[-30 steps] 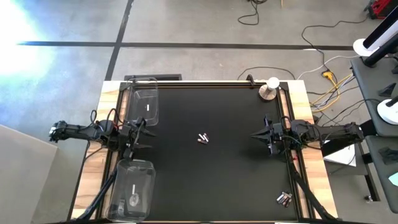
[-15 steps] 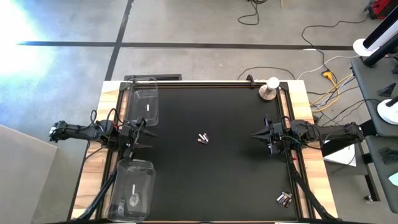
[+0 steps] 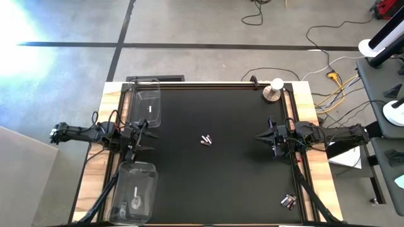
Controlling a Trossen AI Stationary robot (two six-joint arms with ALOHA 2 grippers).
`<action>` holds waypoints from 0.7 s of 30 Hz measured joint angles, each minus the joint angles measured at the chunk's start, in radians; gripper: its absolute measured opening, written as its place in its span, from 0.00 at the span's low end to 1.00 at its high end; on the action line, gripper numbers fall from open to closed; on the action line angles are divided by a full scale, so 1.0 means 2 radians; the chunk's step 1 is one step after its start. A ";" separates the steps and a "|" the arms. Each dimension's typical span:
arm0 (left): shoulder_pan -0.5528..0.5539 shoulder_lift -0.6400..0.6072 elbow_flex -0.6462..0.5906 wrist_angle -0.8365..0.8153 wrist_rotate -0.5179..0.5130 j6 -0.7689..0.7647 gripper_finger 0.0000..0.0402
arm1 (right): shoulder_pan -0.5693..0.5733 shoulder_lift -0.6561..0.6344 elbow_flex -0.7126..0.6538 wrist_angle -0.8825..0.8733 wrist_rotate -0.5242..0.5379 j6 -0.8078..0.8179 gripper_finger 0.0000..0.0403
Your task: Sort batteries
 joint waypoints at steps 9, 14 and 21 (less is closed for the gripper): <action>0.000 0.000 0.000 0.000 0.000 0.000 0.55 | 0.000 0.001 0.000 0.076 0.000 -0.027 0.03; 0.004 0.000 0.000 0.001 -0.067 0.022 0.55 | -0.001 0.004 0.000 0.151 0.094 0.217 0.03; 0.004 0.001 0.000 -0.001 -0.139 0.028 0.55 | -0.001 0.034 0.000 0.153 0.223 0.402 0.03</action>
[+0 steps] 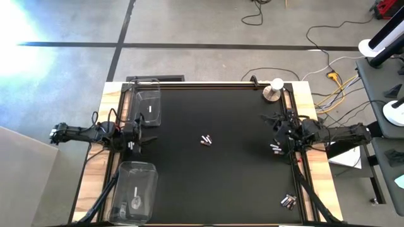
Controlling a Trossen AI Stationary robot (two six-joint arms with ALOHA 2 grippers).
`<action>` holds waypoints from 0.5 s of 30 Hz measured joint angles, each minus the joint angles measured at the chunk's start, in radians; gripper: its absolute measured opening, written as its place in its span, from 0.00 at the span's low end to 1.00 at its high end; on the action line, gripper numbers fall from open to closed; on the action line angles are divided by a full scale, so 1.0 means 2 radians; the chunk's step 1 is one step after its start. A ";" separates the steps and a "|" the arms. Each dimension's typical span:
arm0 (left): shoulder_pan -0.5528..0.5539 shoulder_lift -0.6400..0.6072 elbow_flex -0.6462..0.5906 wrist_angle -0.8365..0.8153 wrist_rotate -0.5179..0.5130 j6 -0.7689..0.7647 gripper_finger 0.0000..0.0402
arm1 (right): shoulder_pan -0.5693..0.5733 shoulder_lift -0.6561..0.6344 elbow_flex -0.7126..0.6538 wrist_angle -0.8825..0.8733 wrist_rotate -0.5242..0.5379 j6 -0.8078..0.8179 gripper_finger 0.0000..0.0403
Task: Sort batteries
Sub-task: Move the white battery to the top right of the table
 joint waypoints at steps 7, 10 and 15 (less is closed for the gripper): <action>0.001 0.001 0.000 0.008 -0.029 0.000 0.55 | 0.000 0.095 0.033 0.046 -0.001 0.070 0.03; 0.001 0.002 0.000 0.027 -0.028 -0.030 0.55 | 0.000 0.159 0.096 0.002 -0.001 0.066 0.03; 0.001 0.004 0.000 0.066 -0.028 -0.133 0.55 | 0.002 0.304 0.226 -0.059 0.004 0.036 0.03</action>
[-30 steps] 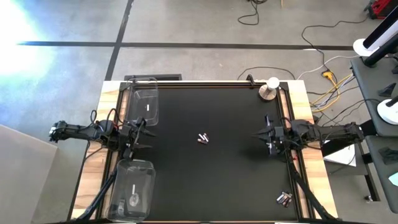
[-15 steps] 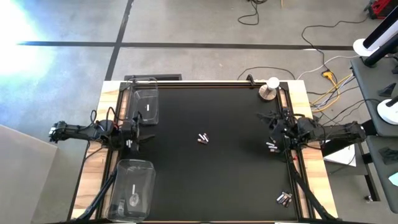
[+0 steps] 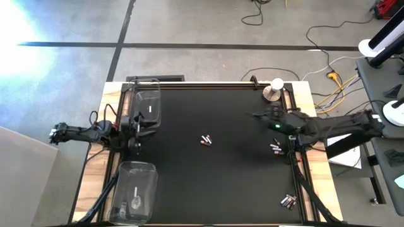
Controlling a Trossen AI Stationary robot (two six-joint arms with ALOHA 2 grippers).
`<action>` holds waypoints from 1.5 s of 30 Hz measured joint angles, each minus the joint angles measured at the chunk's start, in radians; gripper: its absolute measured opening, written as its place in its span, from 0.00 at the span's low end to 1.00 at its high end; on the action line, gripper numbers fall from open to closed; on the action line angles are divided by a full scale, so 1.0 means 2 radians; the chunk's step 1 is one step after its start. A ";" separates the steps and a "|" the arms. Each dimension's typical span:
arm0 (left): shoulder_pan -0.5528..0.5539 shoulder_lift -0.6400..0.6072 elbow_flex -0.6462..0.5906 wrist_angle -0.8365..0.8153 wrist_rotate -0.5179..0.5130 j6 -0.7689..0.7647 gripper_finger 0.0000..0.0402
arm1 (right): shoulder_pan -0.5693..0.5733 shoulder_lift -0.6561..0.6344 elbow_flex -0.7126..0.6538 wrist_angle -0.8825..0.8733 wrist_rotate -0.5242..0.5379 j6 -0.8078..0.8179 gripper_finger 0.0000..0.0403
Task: Sort batteries
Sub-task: Move the white battery to the top right of the table
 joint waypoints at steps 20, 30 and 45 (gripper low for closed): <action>0.000 0.004 0.000 0.007 0.000 -0.024 0.55 | -0.006 0.437 0.430 -0.239 -0.003 -0.075 0.03; 0.000 0.006 0.000 0.005 0.000 -0.024 0.55 | 0.013 0.467 0.467 -0.294 -0.009 -0.106 0.03; 0.000 0.010 0.000 0.006 0.000 -0.024 0.55 | 0.016 0.576 0.437 -0.309 -0.111 -0.088 0.04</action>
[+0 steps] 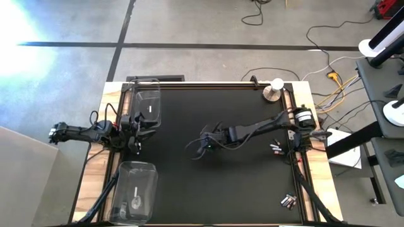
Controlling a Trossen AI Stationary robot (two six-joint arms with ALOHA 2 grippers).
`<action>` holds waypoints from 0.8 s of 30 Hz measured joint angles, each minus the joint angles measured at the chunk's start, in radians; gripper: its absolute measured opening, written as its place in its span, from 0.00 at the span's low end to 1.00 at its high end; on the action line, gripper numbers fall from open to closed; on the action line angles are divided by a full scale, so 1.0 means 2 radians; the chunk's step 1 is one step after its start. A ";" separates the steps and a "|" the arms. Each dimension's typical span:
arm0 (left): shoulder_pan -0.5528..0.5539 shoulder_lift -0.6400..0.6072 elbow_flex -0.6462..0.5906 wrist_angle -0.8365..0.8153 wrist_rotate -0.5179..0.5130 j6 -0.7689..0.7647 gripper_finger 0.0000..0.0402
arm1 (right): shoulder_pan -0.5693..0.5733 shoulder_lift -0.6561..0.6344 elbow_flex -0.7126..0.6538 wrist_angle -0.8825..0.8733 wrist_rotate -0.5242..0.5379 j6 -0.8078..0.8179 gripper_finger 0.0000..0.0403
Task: Sort batteries
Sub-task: Move the white battery to the top right of the table
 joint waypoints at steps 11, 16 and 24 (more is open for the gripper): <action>0.000 0.002 0.000 0.000 0.000 0.000 0.55 | 0.007 0.031 -0.001 0.009 -0.004 -0.160 0.26; 0.000 0.002 0.000 0.000 0.000 0.000 0.55 | -0.001 0.031 -0.001 0.030 -0.002 -0.187 0.29; 0.000 0.002 0.000 0.000 0.000 0.000 0.55 | -0.022 0.031 -0.001 0.059 -0.025 -0.227 0.28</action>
